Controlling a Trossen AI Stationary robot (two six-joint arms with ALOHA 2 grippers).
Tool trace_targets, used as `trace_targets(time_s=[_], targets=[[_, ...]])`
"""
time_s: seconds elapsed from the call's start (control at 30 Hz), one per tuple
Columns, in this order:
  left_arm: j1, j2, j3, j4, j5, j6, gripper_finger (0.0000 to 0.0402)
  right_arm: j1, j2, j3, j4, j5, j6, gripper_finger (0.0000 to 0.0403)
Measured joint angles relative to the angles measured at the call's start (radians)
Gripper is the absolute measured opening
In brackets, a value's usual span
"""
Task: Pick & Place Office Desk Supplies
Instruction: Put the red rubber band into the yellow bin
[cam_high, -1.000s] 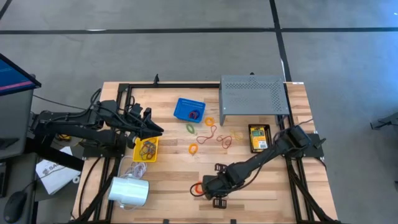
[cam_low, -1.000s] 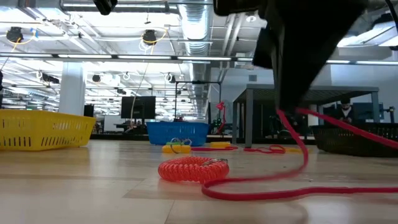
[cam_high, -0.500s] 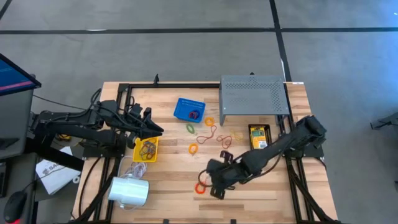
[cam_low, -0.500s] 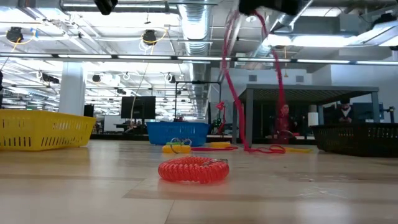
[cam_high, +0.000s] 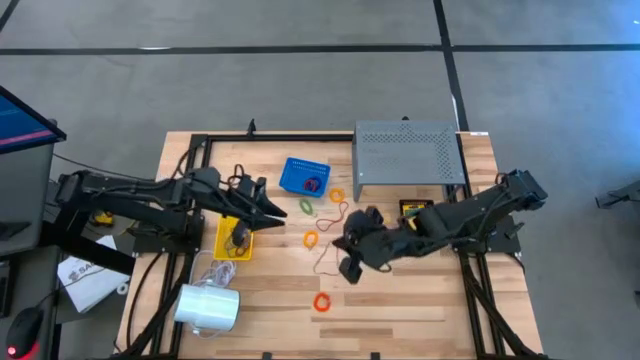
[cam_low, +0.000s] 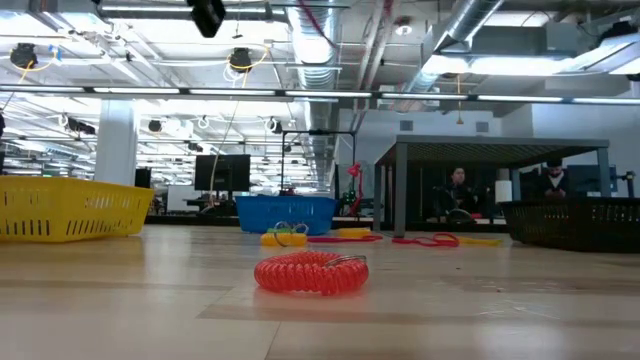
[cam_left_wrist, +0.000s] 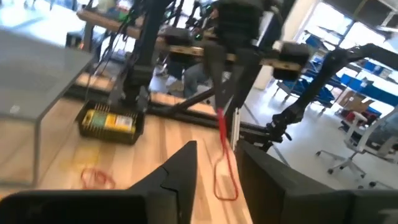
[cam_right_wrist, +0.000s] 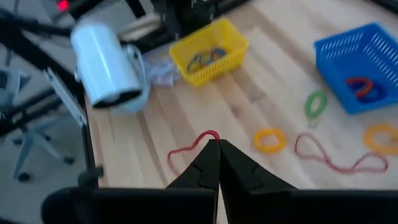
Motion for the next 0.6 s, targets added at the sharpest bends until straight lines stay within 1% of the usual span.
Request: trace_targets(time_s=[0.07, 0.2, 0.37, 0.47, 0.6], targets=[[-0.006, 0.035, 0.000, 0.069, 0.000, 0.008, 0.0125, -0.013, -0.016, 0.000, 0.024, 0.004, -0.024, 0.0000], [-0.007, 0.087, 0.000, 0.151, 0.000, 0.009, 0.0166, -0.036, -0.031, 0.000, 0.072, -0.001, -0.066, 0.0000], [-0.007, 0.139, 0.000, 0.219, -0.002, 0.009, 0.0209, -0.061, -0.029, 0.000, 0.170, -0.005, -0.126, 0.0000], [-0.012, 0.165, 0.000, 0.242, -0.002, 0.009, 0.0226, -0.082, -0.021, 0.000, 0.210, -0.009, -0.145, 0.0000], [-0.013, 0.190, 0.000, 0.257, -0.002, 0.009, 0.0237, -0.105, -0.022, 0.001, 0.272, -0.013, -0.180, 0.0000]])
